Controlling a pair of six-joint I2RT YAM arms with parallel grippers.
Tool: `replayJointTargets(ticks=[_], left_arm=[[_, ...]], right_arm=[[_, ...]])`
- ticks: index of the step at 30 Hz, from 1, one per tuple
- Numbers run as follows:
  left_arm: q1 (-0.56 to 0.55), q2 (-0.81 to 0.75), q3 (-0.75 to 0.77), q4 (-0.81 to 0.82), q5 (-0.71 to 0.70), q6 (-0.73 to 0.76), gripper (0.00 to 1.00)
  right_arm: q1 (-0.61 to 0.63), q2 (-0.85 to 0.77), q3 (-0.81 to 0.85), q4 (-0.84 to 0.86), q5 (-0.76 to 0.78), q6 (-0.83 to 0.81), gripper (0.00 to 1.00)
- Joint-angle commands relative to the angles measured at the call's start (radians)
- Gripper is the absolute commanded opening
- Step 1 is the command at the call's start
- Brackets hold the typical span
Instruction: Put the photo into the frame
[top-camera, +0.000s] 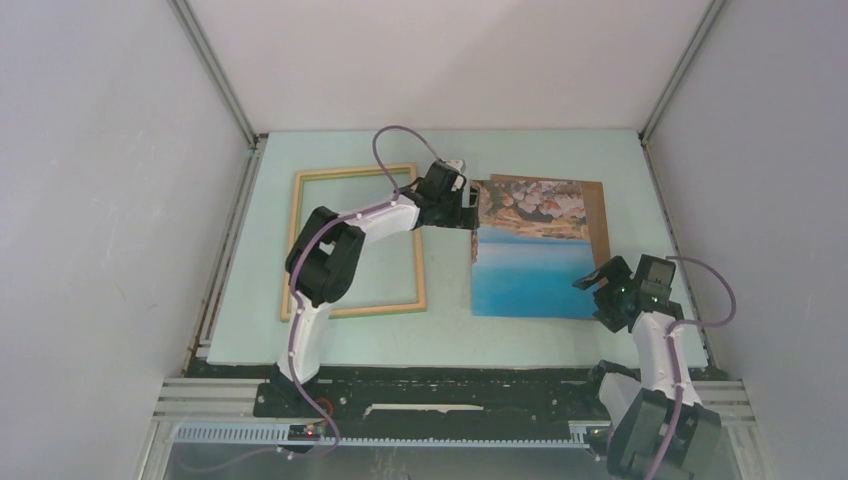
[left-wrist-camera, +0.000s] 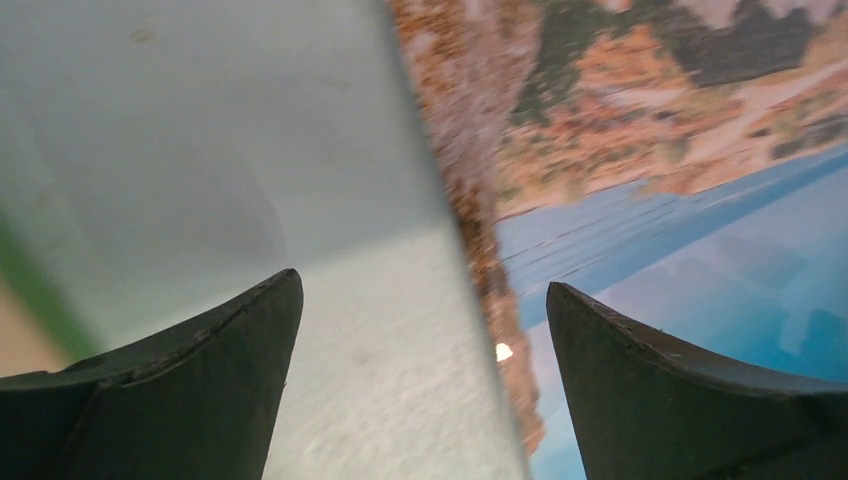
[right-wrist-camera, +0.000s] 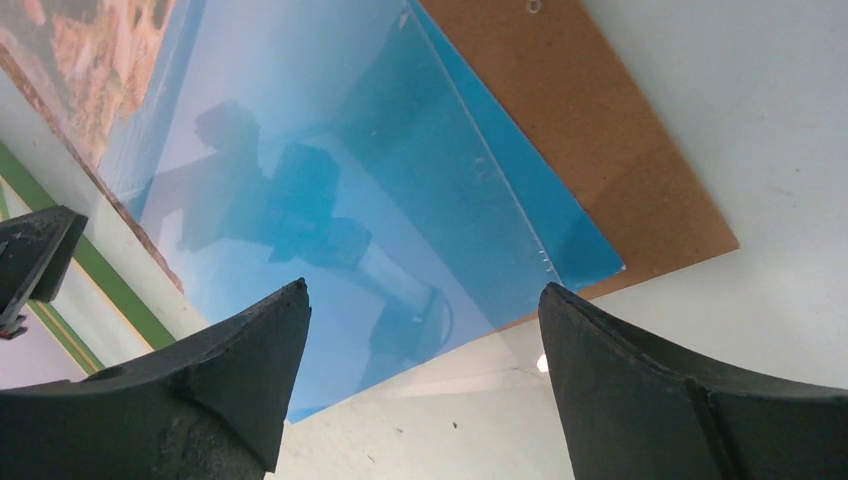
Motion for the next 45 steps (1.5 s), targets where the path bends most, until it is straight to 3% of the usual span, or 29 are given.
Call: replayJointTargets(ticks=[1,5,8,13,16,23,30,36,45], left_arm=[[0.015,-0.213,-0.006,-0.184,-0.194,0.099,1.00],[-0.007,-0.442,-0.266,-0.131,-0.146,0.022,1.00],[-0.046,-0.598,-0.483,-0.031,-0.060,-0.088,1.00],[-0.152,-0.789,-0.825,0.268,-0.050,-0.343,1.00],[-0.212,-0.801,-0.929,0.399,-0.065,-0.449,1.00],[-0.266,-0.696,-0.941,0.490,-0.139,-0.486,1.00],[-0.264,-0.586,-0.848,0.439,-0.186,-0.445,1.00],[-0.263,-0.481,-0.801,0.483,-0.106,-0.507,1.00],[-0.224,-0.456,-0.872,0.655,0.044,-0.618,0.99]], right_arm=[[0.068,-0.053,0.010,-0.016,0.091,0.029,0.92],[0.198,-0.067,0.042,-0.034,0.253,0.042,0.93],[0.290,-0.064,0.073,-0.035,0.288,0.025,0.93],[0.435,-0.009,0.091,0.057,0.171,-0.064,0.93],[0.473,0.062,0.101,0.102,0.104,-0.090,0.92],[0.455,0.200,0.121,0.141,0.077,-0.110,0.91],[0.432,0.224,0.121,0.156,0.072,-0.117,0.91],[0.415,0.227,0.121,0.157,0.058,-0.117,0.90],[0.403,0.264,0.109,0.179,-0.006,-0.108,0.90]])
